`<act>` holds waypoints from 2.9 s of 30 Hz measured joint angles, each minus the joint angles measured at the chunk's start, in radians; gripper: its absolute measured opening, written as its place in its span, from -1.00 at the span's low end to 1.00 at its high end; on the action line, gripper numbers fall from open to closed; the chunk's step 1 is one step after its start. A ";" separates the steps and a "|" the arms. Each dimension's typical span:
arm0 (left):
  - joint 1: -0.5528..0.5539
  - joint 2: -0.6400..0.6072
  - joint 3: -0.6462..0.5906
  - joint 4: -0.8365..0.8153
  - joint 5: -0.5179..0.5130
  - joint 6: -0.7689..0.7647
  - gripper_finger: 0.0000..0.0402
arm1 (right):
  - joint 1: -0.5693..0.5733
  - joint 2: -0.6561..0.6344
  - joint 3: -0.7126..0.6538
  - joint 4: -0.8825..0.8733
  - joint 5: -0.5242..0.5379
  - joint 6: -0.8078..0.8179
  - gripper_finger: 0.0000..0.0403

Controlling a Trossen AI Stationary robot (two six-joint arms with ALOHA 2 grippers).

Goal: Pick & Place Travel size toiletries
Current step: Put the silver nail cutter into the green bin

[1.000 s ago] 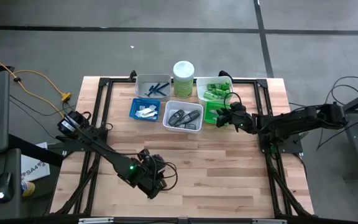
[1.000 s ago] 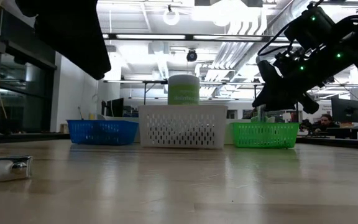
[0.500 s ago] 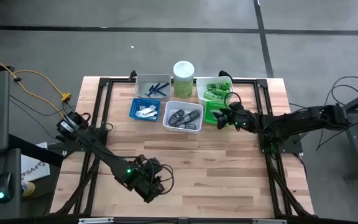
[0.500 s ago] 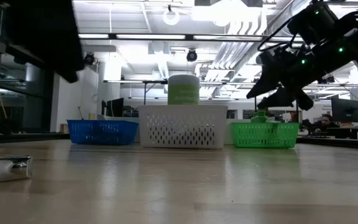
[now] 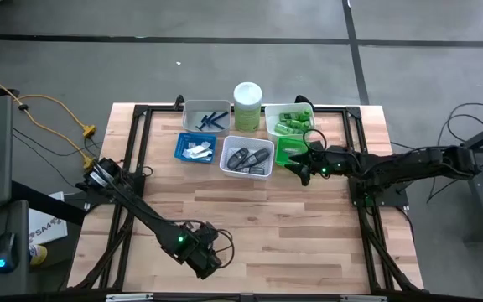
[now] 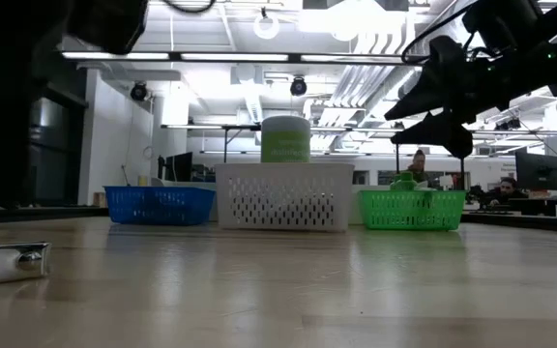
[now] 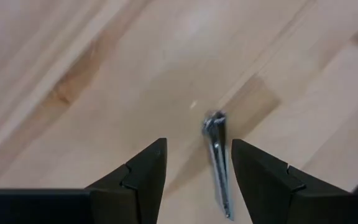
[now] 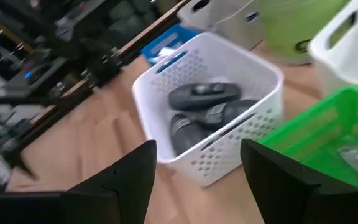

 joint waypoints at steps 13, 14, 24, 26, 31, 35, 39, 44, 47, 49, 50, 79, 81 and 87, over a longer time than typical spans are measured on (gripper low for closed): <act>-0.042 0.033 0.000 0.053 0.078 -0.057 -0.11 | 0.000 -0.022 0.000 -0.037 -0.032 -0.005 0.07; -0.049 0.033 0.000 0.055 0.078 -0.068 -0.11 | 0.000 -0.022 0.000 -0.038 -0.032 -0.005 0.07; -0.077 0.080 0.001 0.058 0.063 -0.142 -0.11 | 0.000 -0.022 0.000 -0.050 -0.030 -0.005 0.07; -0.076 0.092 -0.001 0.049 0.072 -0.144 -0.11 | 0.000 -0.022 0.000 -0.051 -0.030 -0.005 0.07; -0.076 0.113 0.003 0.053 0.097 -0.143 -0.11 | 0.000 -0.022 0.000 -0.063 -0.031 -0.005 0.07; -0.076 0.115 0.004 0.036 0.111 -0.128 -0.17 | 0.002 -0.022 0.000 -0.071 -0.034 -0.003 0.07; -0.076 0.116 0.004 0.019 0.128 -0.092 -0.39 | 0.002 -0.022 0.000 -0.075 -0.055 -0.002 0.07; -0.075 0.126 0.002 0.002 0.151 -0.042 -0.71 | 0.002 -0.022 0.000 -0.078 -0.077 -0.005 0.07; -0.074 0.127 0.002 -0.010 0.165 -0.038 -0.86 | 0.006 -0.022 0.000 -0.078 -0.121 -0.022 0.07; -0.075 0.127 0.003 -0.015 0.154 -0.030 -0.93 | 0.022 -0.022 0.000 -0.078 -0.132 -0.035 0.07; -0.075 0.127 0.003 -0.015 0.142 -0.016 -0.93 | 0.034 -0.022 0.000 -0.077 -0.131 -0.047 0.07; 0.211 0.120 0.281 -0.189 -0.095 0.672 -0.93 | 0.339 -0.022 0.000 -0.052 0.003 -0.169 0.07; 0.233 0.120 0.307 -0.192 -0.131 0.734 -0.93 | 0.368 -0.015 0.000 -0.054 0.014 -0.190 0.07; 0.268 0.117 0.336 -0.097 -0.256 0.922 -0.93 | 0.522 0.068 0.001 -0.014 0.157 -0.273 0.07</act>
